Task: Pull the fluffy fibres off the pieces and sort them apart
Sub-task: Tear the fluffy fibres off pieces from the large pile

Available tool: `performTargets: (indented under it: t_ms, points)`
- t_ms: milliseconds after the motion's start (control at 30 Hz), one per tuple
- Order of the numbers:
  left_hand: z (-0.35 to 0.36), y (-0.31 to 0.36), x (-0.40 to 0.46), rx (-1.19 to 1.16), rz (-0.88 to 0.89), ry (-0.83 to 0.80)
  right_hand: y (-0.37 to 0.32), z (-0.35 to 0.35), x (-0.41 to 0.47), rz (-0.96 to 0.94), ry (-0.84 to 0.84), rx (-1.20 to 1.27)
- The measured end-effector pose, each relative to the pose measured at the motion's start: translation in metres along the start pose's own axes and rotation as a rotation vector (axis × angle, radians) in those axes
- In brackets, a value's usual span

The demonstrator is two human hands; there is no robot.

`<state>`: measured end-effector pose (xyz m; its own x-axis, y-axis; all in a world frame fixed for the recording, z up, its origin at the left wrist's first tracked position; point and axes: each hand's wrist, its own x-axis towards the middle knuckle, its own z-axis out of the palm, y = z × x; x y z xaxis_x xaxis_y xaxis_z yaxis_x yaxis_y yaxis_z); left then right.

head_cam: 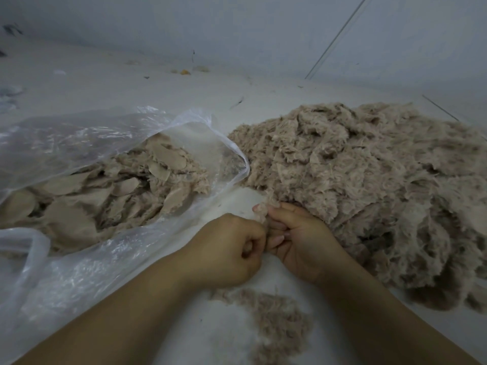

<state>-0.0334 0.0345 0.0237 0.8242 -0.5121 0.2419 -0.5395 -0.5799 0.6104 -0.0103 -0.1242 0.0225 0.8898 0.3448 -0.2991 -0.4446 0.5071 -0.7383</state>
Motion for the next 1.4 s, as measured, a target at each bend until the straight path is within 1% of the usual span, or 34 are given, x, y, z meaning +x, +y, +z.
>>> performTargets:
  t_ms: [33,100,167,233,300,333,367,467,567,667,767,800,933,1033,1200,1300,1400]
  points:
    - [0.000,0.000,-0.001,0.015,-0.013,-0.050,0.000,-0.001,0.001,0.003,0.011,0.014]
    - [0.000,-0.001,-0.001,0.039,-0.059,-0.038,0.001,-0.001,0.001,-0.004,0.021,0.010]
    - [0.000,-0.002,0.002,0.021,-0.123,0.078,0.001,-0.001,0.001,-0.018,0.019,0.007]
    - [-0.001,-0.002,0.005,-0.021,-0.190,0.240,0.001,-0.001,0.000,-0.024,0.008,-0.004]
    - [0.000,-0.002,0.007,-0.212,-0.271,0.346,0.001,-0.001,-0.001,-0.034,-0.005,-0.036]
    - [0.001,-0.001,0.007,-0.310,-0.299,0.355,0.001,-0.001,-0.001,-0.033,-0.015,-0.051]
    - [0.003,0.000,0.008,-0.349,-0.311,0.341,0.001,-0.002,-0.002,-0.030,-0.028,-0.059]
    - [0.010,0.002,0.011,-0.307,-0.275,0.309,0.001,-0.001,-0.003,-0.008,-0.046,-0.055]
    - [0.010,0.003,0.010,-0.457,-0.259,0.358,-0.001,-0.002,-0.002,0.011,-0.050,-0.073]
    - [0.005,0.003,0.009,-0.609,-0.308,0.390,-0.002,-0.002,-0.002,0.015,-0.054,-0.088]
    - [0.000,0.004,0.009,-0.640,-0.321,0.429,-0.001,-0.003,0.000,0.009,-0.028,-0.060]
    - [0.000,0.005,0.009,-0.644,-0.313,0.414,-0.001,-0.003,0.001,0.012,-0.028,-0.052]
    - [0.003,0.013,0.004,-0.598,-0.283,0.263,-0.001,-0.003,0.001,0.003,-0.055,-0.082]
    - [0.003,0.013,0.003,-0.569,-0.290,0.230,-0.001,-0.004,0.001,-0.005,-0.042,-0.055]
    - [-0.001,0.005,0.005,-0.620,-0.347,0.350,0.000,-0.004,0.001,0.012,-0.029,0.067]
    - [0.003,0.001,0.008,-0.619,-0.332,0.430,-0.001,-0.003,0.000,0.010,-0.016,0.057]
    - [0.008,-0.004,0.013,-0.675,-0.339,0.525,0.000,-0.002,0.000,-0.007,0.020,0.010]
